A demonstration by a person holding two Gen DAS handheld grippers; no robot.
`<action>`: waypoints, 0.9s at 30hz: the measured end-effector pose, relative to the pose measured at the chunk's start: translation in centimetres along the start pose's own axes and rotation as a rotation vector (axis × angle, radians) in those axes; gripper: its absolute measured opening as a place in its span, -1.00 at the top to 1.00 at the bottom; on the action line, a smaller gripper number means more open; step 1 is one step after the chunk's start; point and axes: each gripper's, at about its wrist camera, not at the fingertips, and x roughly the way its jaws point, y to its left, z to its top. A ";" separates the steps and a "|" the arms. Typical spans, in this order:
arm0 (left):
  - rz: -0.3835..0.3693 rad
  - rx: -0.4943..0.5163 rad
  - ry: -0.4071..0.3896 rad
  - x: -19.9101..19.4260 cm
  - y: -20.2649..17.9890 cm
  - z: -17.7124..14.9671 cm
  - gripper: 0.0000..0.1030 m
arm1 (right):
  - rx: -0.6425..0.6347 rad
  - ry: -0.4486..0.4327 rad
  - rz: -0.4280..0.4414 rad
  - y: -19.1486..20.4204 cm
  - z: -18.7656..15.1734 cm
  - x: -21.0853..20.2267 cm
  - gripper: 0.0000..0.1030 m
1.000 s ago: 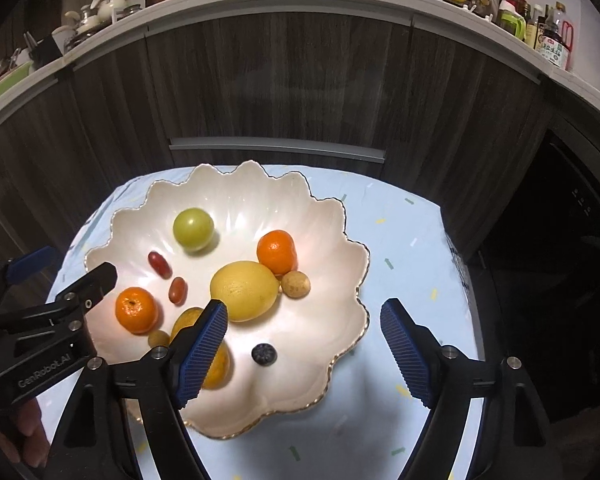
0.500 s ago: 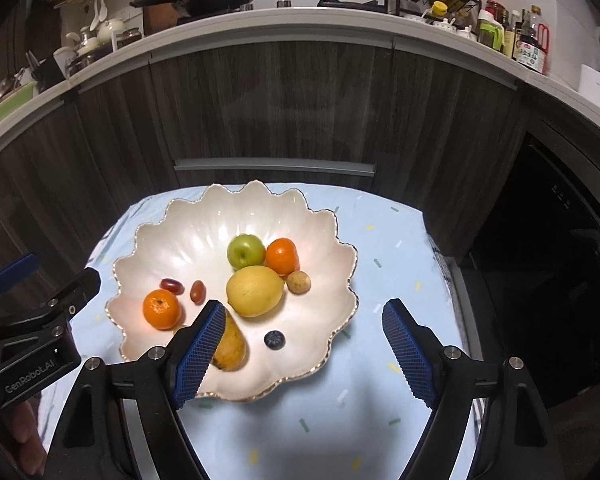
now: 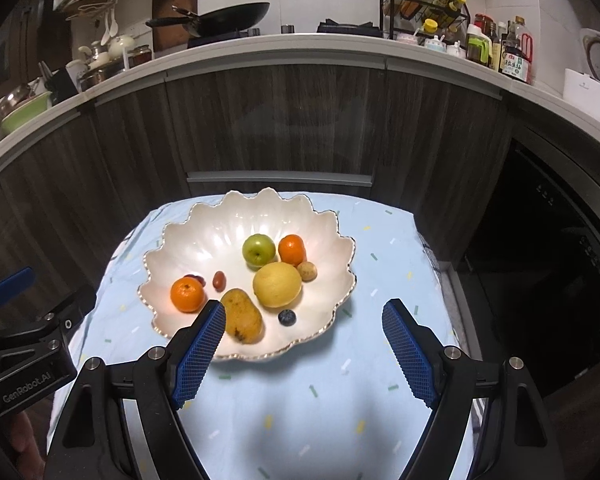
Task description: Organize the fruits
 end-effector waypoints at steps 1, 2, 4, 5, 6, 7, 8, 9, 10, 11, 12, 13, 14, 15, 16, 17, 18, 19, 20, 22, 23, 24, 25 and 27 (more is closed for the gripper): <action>0.000 0.001 -0.001 -0.4 0.0 -0.2 -0.81 | -0.001 -0.004 0.002 0.0 -0.3 -0.5 -0.58; 0.001 0.002 -0.002 -0.9 0.0 -0.4 -0.81 | -0.001 -0.006 0.003 0.1 -0.5 -0.8 -0.58; 0.002 0.001 -0.002 -1.8 0.1 -0.8 -0.81 | 0.005 -0.009 0.007 0.0 -1.0 -1.6 -0.58; 0.003 0.000 -0.004 -2.3 0.1 -1.1 -0.81 | 0.008 -0.010 0.011 0.0 -1.2 -1.9 -0.58; 0.003 0.000 -0.005 -2.7 0.0 -1.4 -0.81 | 0.011 -0.010 0.014 -0.1 -1.5 -2.3 -0.58; 0.003 0.001 -0.004 -3.0 0.1 -1.7 -0.81 | 0.014 -0.010 0.014 -0.1 -1.8 -2.6 -0.58; 0.005 0.000 -0.003 -3.4 0.1 -2.0 -0.81 | 0.016 -0.010 0.011 -0.2 -2.1 -3.0 -0.58; 0.007 -0.001 -0.002 -3.7 0.1 -2.3 -0.81 | 0.017 -0.010 0.009 -0.3 -2.3 -3.2 -0.58; 0.008 -0.002 -0.001 -4.0 0.0 -2.5 -0.81 | 0.020 -0.010 0.007 -0.4 -2.6 -3.5 -0.58; 0.007 -0.002 0.002 -4.4 -0.1 -3.0 -0.81 | 0.025 -0.010 0.007 -0.5 -2.9 -3.8 -0.58; 0.006 0.000 0.005 -4.8 -0.2 -3.3 -0.81 | 0.029 -0.010 0.007 -0.6 -3.2 -4.2 -0.58; 0.005 0.003 0.007 -5.0 -0.3 -3.7 -0.81 | 0.033 -0.010 0.005 -0.8 -3.5 -4.6 -0.58; 0.006 0.004 0.008 -5.3 -0.3 -3.9 -0.81 | 0.037 -0.009 0.003 -0.9 -3.8 -4.9 -0.58; 0.006 0.004 0.008 -5.7 -0.4 -4.2 -0.81 | 0.040 -0.008 0.002 -1.0 -4.0 -5.1 -0.58; 0.005 0.005 0.009 -5.9 -0.4 -4.4 -0.81 | 0.042 -0.006 0.002 -1.1 -4.4 -5.4 -0.58; 0.003 0.007 0.012 -6.3 -0.5 -4.8 -0.81 | 0.043 -0.004 0.002 -1.1 -4.7 -5.7 -0.58; 0.002 0.008 0.015 -6.5 -0.5 -5.1 -0.81 | 0.044 -0.002 0.004 -1.2 -5.0 -5.9 -0.58; 0.001 0.009 0.018 -6.7 -0.6 -5.4 -0.81 | 0.047 0.002 0.005 -1.2 -5.3 -6.2 -0.58; 0.002 0.010 0.018 -7.0 -0.6 -5.7 -0.81 | 0.049 0.005 0.007 -1.3 -5.6 -6.4 -0.58; 0.005 0.007 0.019 -7.5 -0.6 -6.2 -0.81 | 0.054 0.004 0.009 -1.3 -6.2 -7.0 -0.58; 0.007 0.003 0.019 -7.7 -0.5 -6.4 -0.81 | 0.055 0.001 0.008 -1.3 -6.4 -7.3 -0.58; 0.012 -0.004 0.017 -7.9 -0.4 -6.6 -0.81 | 0.055 -0.002 0.007 -1.3 -6.7 -7.5 -0.58; 0.017 -0.012 0.015 -8.2 -0.3 -6.9 -0.81 | 0.056 -0.005 0.007 -1.2 -6.8 -7.8 -0.58; 0.024 -0.028 0.012 -8.6 -0.1 -7.5 -0.81 | 0.064 -0.004 0.011 -1.2 -7.3 -8.2 -0.58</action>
